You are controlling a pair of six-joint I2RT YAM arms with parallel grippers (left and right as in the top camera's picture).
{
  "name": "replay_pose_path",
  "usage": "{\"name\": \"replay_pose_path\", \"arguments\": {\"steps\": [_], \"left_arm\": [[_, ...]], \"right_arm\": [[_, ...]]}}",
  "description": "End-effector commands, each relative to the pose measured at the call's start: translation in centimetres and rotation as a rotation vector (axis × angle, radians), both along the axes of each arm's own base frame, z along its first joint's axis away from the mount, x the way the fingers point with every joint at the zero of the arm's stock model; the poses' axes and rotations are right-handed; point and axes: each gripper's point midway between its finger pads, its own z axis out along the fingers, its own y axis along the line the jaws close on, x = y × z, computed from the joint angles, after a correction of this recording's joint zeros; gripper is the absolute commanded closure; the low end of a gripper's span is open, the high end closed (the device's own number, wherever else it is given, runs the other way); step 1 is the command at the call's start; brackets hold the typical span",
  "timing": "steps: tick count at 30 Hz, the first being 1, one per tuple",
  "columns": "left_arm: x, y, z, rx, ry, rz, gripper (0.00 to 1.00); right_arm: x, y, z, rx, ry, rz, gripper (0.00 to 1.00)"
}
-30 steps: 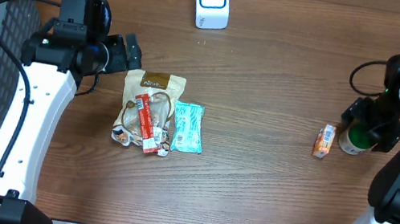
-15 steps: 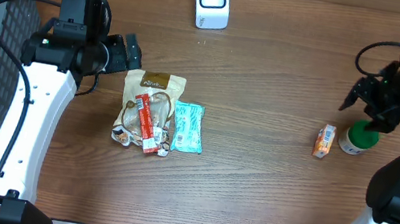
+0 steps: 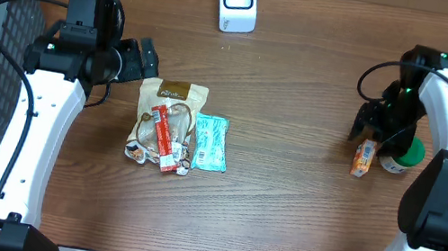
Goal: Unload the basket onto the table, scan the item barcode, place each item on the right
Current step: 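Lower the jar beside the Kleenex pack and open the right gripper, then grasp the Kleenex pocket pack with the right gripper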
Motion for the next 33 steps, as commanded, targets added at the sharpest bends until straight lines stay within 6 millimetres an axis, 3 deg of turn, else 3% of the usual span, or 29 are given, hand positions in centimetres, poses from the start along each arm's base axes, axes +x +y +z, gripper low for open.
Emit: {"name": "replay_pose_path", "arguments": {"steps": [1, 6, 11, 16, 20, 26, 33], "left_arm": [[0.1, 0.2, 0.5, 0.016, -0.018, -0.018, 0.00], [0.1, 0.2, 0.5, 0.016, -0.018, -0.018, 0.00], [0.1, 0.2, 0.5, 0.016, -0.018, -0.018, 0.00], [0.1, 0.2, 0.5, 0.016, -0.018, -0.018, 0.00], [0.1, 0.2, 0.5, 0.016, -0.018, -0.018, 0.00], [0.1, 0.2, 0.5, 0.016, -0.018, -0.018, 0.00], [0.1, 0.2, 0.5, 0.016, -0.018, -0.018, 0.00]], "right_arm": [[-0.3, -0.3, -0.1, -0.028, -0.018, 0.015, 0.31], [-0.4, -0.2, -1.1, -0.029, -0.023, 0.011, 0.31], [-0.6, -0.2, -2.3, -0.033, -0.021, -0.007, 0.44], [-1.0, -0.1, -3.5, -0.034, -0.017, -0.014, 0.47], [-0.7, 0.3, -3.5, -0.022, -0.029, -0.008, 0.62], [-0.2, 4.7, -3.5, 0.047, -0.057, 0.076, 0.64], [0.3, 12.2, -3.7, 0.049, -0.122, 0.240, 0.64]]}}
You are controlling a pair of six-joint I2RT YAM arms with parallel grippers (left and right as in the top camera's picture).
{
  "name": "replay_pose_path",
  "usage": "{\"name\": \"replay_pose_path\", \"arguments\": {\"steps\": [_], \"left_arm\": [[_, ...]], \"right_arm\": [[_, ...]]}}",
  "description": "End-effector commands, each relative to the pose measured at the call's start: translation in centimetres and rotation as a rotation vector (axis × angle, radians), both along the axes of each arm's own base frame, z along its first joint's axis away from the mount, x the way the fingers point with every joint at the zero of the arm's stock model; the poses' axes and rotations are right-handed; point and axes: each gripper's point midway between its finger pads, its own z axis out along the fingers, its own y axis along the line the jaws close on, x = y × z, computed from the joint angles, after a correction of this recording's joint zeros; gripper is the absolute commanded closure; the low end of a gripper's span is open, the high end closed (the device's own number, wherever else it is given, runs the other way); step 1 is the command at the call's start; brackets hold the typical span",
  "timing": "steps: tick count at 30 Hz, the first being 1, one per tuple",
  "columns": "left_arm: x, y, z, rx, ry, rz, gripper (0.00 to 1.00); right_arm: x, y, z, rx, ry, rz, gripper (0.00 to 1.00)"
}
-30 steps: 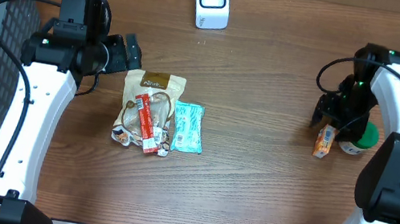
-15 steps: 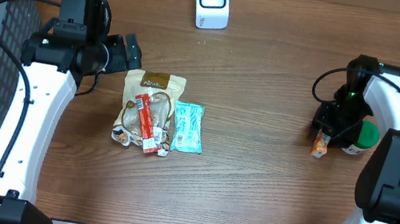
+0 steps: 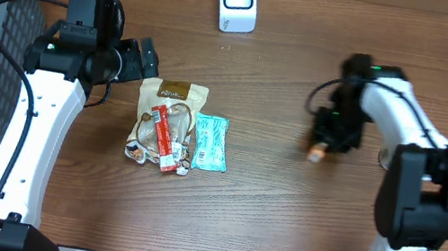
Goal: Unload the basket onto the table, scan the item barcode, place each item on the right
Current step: 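Grasp the Kleenex pocket pack with the right gripper, then carry the Kleenex pack left toward the table center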
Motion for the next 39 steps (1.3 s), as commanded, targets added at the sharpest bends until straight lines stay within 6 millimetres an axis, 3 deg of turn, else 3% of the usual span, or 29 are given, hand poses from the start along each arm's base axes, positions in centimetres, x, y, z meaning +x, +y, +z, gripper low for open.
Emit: {"name": "replay_pose_path", "arguments": {"steps": [1, 4, 7, 9, 11, 18, 22, 26, 29, 33, 39], "left_arm": [[0.1, 0.2, 0.5, 0.016, -0.018, -0.018, 0.00], [0.1, 0.2, 0.5, 0.016, -0.018, -0.018, 0.00], [0.1, 0.2, 0.5, 0.016, -0.018, -0.018, 0.00], [0.1, 0.2, 0.5, 0.016, -0.018, -0.018, 0.00], [0.1, 0.2, 0.5, 0.016, -0.018, -0.018, 0.00], [0.1, 0.2, 0.5, 0.016, -0.018, -0.018, 0.00], [0.1, 0.2, 0.5, 0.016, -0.018, -0.018, 0.00], [0.1, 0.2, 0.5, 0.016, -0.018, -0.018, 0.00], [0.1, 0.2, 0.5, 0.016, -0.018, -0.018, 0.00], [0.1, 0.2, 0.5, 0.016, -0.018, -0.018, 0.00], [0.1, 0.2, 0.5, 0.016, -0.018, -0.018, 0.00]], "right_arm": [[-0.1, 4.5, 0.8, 0.022, -0.052, 0.053, 0.64], [-0.4, 7.4, 0.8, 0.026, -0.080, 0.121, 0.64], [-0.7, 8.2, 0.6, -0.031, -0.097, 0.133, 0.62], [-0.6, 8.4, 0.6, -0.062, -0.116, 0.152, 0.47], [-0.6, 8.6, 0.6, -0.066, -0.121, 0.158, 0.39], [0.1, 9.3, 2.1, -0.027, -0.156, 0.153, 0.39], [0.2, 10.1, 4.0, 0.025, -0.191, 0.147, 0.47], [-0.4, 13.0, 6.0, 0.192, -0.201, 0.169, 0.47], [-1.0, 14.2, 6.1, 0.247, -0.190, 0.206, 0.46], [-1.1, 14.3, 5.8, 0.234, -0.202, 0.248, 0.43], [0.5, 12.1, 5.4, 0.150, -0.233, 0.157, 0.43]]}}
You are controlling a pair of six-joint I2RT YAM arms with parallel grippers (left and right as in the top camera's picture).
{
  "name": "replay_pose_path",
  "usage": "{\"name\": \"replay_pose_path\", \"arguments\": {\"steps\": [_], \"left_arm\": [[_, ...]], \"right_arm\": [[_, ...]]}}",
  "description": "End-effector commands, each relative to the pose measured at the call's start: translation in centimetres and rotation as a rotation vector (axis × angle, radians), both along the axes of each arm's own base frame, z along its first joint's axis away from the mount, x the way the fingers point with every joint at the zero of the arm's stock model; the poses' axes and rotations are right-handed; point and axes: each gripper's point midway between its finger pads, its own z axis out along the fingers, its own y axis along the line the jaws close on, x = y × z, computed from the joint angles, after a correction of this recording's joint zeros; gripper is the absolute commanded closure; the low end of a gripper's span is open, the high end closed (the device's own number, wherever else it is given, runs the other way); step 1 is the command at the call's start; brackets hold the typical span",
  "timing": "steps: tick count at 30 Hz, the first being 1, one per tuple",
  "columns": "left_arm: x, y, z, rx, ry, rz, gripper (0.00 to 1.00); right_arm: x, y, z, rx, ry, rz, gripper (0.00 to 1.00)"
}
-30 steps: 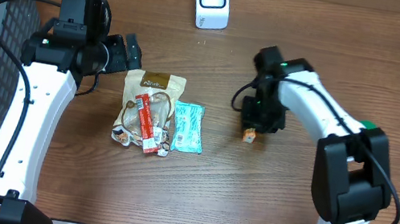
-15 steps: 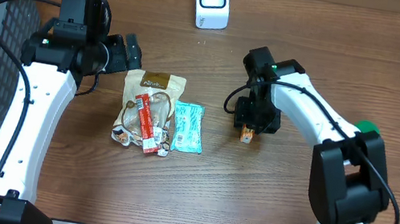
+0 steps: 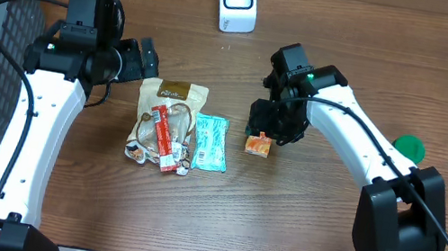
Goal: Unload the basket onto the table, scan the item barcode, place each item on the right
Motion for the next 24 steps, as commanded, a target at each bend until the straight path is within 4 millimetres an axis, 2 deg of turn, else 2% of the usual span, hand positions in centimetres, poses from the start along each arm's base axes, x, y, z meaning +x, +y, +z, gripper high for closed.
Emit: {"name": "replay_pose_path", "arguments": {"steps": [1, 4, 8, 15, 22, 23, 24], "left_arm": [[0.1, 0.2, 0.5, 0.016, -0.018, -0.018, 0.00], [0.1, 0.2, 0.5, 0.016, -0.018, -0.018, 0.00], [0.1, 0.2, 0.5, 0.016, -0.018, -0.018, 0.00], [0.1, 0.2, 0.5, 0.016, -0.018, -0.018, 0.00], [0.1, 0.2, 0.5, 0.016, -0.018, -0.018, 0.00], [0.1, 0.2, 0.5, 0.016, -0.018, -0.018, 0.00], [0.1, 0.2, 0.5, 0.016, -0.018, -0.018, 0.00]], "right_arm": [[1.4, -1.6, 0.7, -0.018, -0.035, -0.076, 0.43], [1.7, -2.4, 0.6, -0.021, -0.028, -0.101, 0.43], [1.5, -2.5, 0.3, -0.027, -0.014, -0.105, 0.43], [1.5, -2.8, -1.5, -0.073, 0.020, -0.151, 0.42], [0.2, -2.9, -5.4, -0.097, 0.052, -0.156, 0.43], [0.2, -3.0, -6.0, -0.093, 0.047, -0.158, 0.41], [0.3, -2.9, -6.5, -0.088, 0.035, -0.158, 0.30]]}}
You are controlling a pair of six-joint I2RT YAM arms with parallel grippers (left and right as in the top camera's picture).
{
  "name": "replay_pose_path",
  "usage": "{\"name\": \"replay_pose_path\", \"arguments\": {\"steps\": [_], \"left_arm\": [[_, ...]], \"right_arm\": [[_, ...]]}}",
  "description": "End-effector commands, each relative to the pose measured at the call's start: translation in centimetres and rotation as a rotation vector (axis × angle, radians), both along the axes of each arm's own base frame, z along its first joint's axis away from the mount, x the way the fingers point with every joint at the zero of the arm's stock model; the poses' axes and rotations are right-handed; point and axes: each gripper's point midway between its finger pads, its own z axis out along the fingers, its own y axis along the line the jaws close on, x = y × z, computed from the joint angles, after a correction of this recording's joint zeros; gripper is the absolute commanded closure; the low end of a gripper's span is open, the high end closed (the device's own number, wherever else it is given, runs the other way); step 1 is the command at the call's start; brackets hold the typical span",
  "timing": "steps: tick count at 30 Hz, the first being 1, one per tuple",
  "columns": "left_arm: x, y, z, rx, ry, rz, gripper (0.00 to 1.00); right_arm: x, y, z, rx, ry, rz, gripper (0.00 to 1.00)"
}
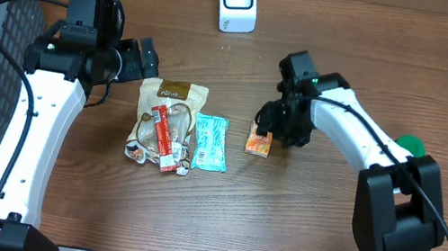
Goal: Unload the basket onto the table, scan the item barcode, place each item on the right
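A small orange packet (259, 140) lies flat on the table, just right of the pile of snacks. My right gripper (275, 127) hovers at its upper right edge; its fingers look spread, with the packet lying outside them. The white barcode scanner (237, 1) stands at the back centre, facing forward. My left gripper (141, 57) is open and holds nothing, just above the top left corner of a tan snack bag (174, 94).
A red snack bar (164, 127) lies on the tan bag, and a teal packet (209, 142) lies beside it. A grey wire basket fills the left edge. A green lid (410, 146) shows behind the right arm.
My right gripper has shifted slightly right and back off the orange packet, which now lies on the table more exposed. The left arm has not moved.
My right gripper was at the far right by the orange packet and the green-lidded item. Then it held the packet near the table's middle right. Then it had the packet down beside the teal packet, where the packet now lies apart from the gripper.
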Motion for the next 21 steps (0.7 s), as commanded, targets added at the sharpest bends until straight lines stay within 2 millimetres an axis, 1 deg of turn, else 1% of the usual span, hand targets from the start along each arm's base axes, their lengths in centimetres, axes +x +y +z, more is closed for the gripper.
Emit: {"name": "replay_pose_path", "arguments": {"steps": [1, 2, 21], "left_arm": [[0.13, 0.18, 0.55, 0.016, -0.018, -0.018, 0.00], [0.13, 0.18, 0.55, 0.016, -0.018, -0.018, 0.00], [0.13, 0.18, 0.55, 0.016, -0.018, -0.018, 0.00]], "right_arm": [[-0.75, -0.49, -2.80, -0.023, 0.014, -0.016, 0.14], [-0.76, -0.49, -2.91, -0.022, 0.012, -0.016, 0.00], [-0.80, -0.51, -2.93, -0.023, 0.013, -0.016, 0.00]]}}
